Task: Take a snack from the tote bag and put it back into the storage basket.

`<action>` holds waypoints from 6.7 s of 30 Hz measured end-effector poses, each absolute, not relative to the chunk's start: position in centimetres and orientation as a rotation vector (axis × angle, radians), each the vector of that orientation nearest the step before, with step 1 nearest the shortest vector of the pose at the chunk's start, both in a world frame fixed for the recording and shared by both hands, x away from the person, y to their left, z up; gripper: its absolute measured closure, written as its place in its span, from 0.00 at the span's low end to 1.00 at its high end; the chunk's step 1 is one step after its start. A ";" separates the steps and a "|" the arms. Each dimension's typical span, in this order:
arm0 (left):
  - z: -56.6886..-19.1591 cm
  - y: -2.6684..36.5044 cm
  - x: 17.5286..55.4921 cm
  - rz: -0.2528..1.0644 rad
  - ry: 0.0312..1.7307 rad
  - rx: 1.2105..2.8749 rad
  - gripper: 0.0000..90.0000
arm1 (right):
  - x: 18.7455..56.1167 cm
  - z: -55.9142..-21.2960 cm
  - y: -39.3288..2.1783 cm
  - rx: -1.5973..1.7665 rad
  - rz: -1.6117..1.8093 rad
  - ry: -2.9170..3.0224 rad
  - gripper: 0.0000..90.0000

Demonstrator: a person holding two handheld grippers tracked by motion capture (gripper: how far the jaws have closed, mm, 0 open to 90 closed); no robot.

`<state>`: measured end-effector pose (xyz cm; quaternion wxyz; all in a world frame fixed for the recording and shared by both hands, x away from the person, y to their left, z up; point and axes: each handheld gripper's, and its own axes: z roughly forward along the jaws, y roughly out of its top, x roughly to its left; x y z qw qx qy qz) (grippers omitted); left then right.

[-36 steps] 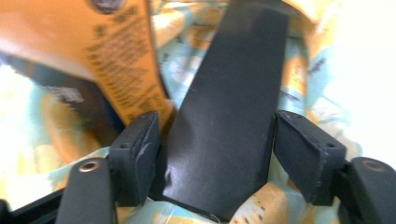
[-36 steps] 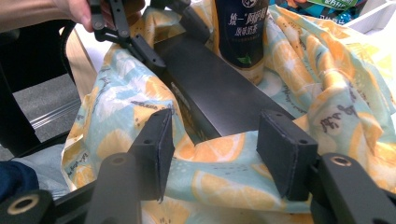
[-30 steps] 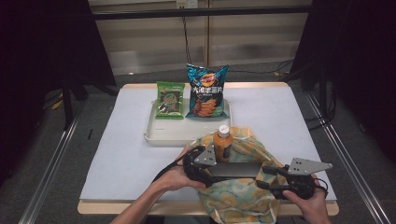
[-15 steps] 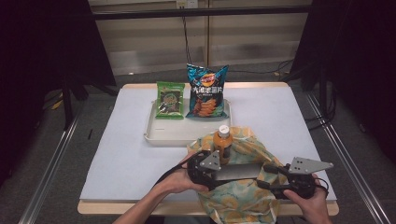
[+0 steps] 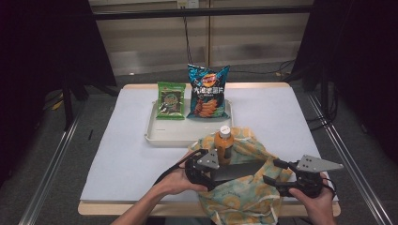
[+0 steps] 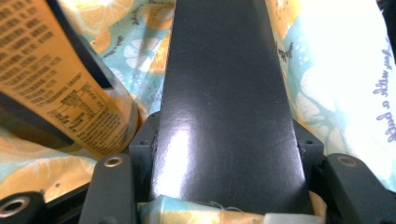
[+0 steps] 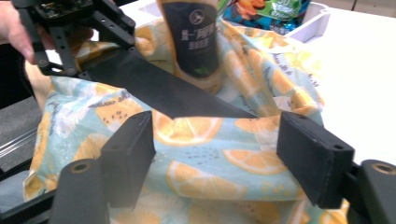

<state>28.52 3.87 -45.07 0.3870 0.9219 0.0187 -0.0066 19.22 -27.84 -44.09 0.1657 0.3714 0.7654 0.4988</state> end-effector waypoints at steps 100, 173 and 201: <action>-40.9 7.4 28.7 -0.063 0.208 2.077 0.49 | 19.3 -44.6 -25.5 0.894 1.362 2.460 1.00; -37.7 6.7 29.4 -0.051 0.281 1.958 0.49 | 19.9 -45.6 -15.3 0.688 1.539 2.583 1.00; -35.9 10.5 30.0 -0.037 0.223 1.963 0.49 | 19.0 -43.4 -21.8 0.852 1.609 2.323 0.13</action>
